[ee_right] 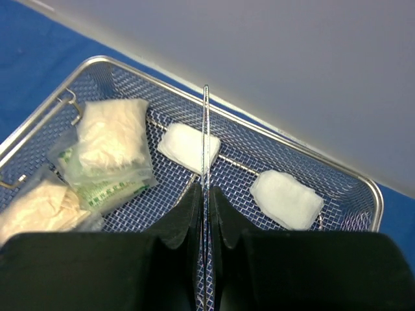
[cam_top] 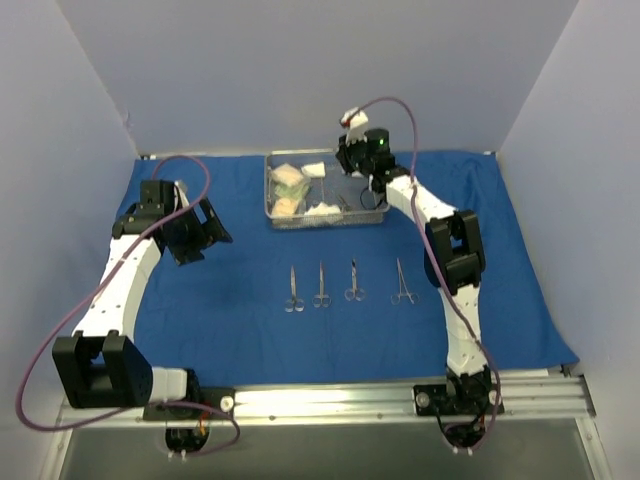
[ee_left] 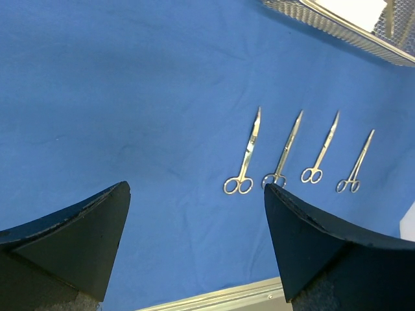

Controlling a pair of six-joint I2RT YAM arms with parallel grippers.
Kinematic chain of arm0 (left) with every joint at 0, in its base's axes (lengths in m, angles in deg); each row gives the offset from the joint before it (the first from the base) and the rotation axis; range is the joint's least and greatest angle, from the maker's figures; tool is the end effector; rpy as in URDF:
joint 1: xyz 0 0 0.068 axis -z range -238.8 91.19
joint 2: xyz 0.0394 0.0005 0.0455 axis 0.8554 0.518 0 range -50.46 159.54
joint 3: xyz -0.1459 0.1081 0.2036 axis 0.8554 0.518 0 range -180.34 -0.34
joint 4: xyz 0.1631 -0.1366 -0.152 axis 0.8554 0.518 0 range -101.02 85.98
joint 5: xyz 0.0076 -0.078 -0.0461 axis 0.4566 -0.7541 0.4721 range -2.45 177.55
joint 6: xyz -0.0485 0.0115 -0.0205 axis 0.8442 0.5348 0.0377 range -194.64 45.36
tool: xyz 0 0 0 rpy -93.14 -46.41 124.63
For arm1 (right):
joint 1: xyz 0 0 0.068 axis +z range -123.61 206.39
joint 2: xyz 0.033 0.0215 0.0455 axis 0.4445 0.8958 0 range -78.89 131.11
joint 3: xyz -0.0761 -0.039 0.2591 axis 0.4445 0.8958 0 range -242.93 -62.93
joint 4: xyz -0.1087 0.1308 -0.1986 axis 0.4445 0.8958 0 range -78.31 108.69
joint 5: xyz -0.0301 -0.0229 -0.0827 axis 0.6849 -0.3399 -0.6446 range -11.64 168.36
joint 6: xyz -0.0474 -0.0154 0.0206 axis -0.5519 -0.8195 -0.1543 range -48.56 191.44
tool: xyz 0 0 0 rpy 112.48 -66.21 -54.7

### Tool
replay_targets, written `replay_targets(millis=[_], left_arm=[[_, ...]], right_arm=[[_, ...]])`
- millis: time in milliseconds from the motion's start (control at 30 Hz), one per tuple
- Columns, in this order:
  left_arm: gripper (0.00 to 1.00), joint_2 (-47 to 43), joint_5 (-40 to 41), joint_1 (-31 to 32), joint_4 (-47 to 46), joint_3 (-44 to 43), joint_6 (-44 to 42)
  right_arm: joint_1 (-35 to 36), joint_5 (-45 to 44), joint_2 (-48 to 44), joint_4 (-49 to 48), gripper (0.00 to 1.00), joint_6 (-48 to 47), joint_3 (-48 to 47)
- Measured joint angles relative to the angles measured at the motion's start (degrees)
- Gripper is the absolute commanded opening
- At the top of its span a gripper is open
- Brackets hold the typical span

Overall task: Open and lay out the surgical kit
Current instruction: Pick up the medical item from the container, then place the medical item in the surgical kit.

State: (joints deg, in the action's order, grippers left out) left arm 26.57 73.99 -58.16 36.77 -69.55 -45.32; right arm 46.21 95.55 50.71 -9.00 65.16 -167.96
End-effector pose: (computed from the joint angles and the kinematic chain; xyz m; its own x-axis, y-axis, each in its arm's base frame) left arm 0.2729 -0.0113 0.3072 -0.7897 -0.4673 -0.3976 -0.2792 0.8508 -0.4452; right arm 0.5081 0.1945 0.2622 0.0025 -0.1102 -0.9939 -0.6048 0.7914 -0.0892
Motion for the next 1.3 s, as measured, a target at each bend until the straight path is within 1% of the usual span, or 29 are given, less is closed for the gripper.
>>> replay_targets(millis=[167,300,367,467,533,633,700,767,833,900,1033,1167,1200,1233,1300], left_arm=[[0.94,-1.5,-1.4,0.0,-1.2,1.2,0.3],[0.94,-3.0,-1.1,1.2,-2.6,1.7,1.7],[0.94,-3.6,0.5,4.2,-4.1,1.7,2.7],[0.94,-3.9,3.3,11.8,-7.3,1.7,4.0],[0.94,-3.8,3.9,16.2,-9.4,1.7,4.6],[0.94,-3.7,4.9,21.0,-13.1,1.6,5.0],[0.97,-3.3,5.6,23.5,-15.6,1.6,5.0],[1.00,-2.3,5.6,25.4,-18.1,1.6,5.0],[1.00,-1.2,5.2,26.3,-20.2,1.6,5.3],[0.90,-0.8,4.2,26.3,-22.6,2.0,5.9],[0.87,-1.0,0.7,26.1,-29.2,4.9,7.4],[0.85,-1.5,-4.9,26.1,-38.5,10.6,11.0],[0.84,-1.5,-6.2,26.1,-40.4,11.8,12.1],[0.81,-1.5,-7.1,26.1,-42.1,12.8,12.7],[0.78,-1.5,-9.2,26.1,-46.1,14.5,15.1]], right_arm=[[0.0,-2.4,-3.6,-2.5,0.00,5.2,2.8],[1.2,-10.8,-8.9,-3.3,0.00,14.5,9.4],[2.4,-17.0,-12.3,-3.9,0.00,19.5,13.9],[6.6,-26.3,-17.5,-3.8,0.00,25.7,20.0],[10.3,-29.6,-20.0,-3.2,0.00,29.4,21.8],[14.9,-31.1,-22.8,-2.0,0.00,34.4,23.0],[16.7,-30.8,-24.5,-2.0,0.00,37.8,24.1],[17.1,-28.3,-27.0,-2.9,0.00,41.2,26.9],[16.9,-26.2,-29.0,-4.0,0.00,43.6,29.5],[16.6,-23.2,-30.7,-5.6,0.00,45.4,32.1],[16.2,-15.1,-34.3,-11.8,0.00,49.2,38.5],[16.1,-8.1,-37.5,-19.9,0.00,53.2,44.1],[16.2,-7.0,-38.1,-21.1,0.00,54.0,44.8],[16.2,-5.9,-38.4,-22.2,0.00,54.5,45.2],[16.2,-4.2,-39.2,-24.2,0.00,55.6,45.5]])
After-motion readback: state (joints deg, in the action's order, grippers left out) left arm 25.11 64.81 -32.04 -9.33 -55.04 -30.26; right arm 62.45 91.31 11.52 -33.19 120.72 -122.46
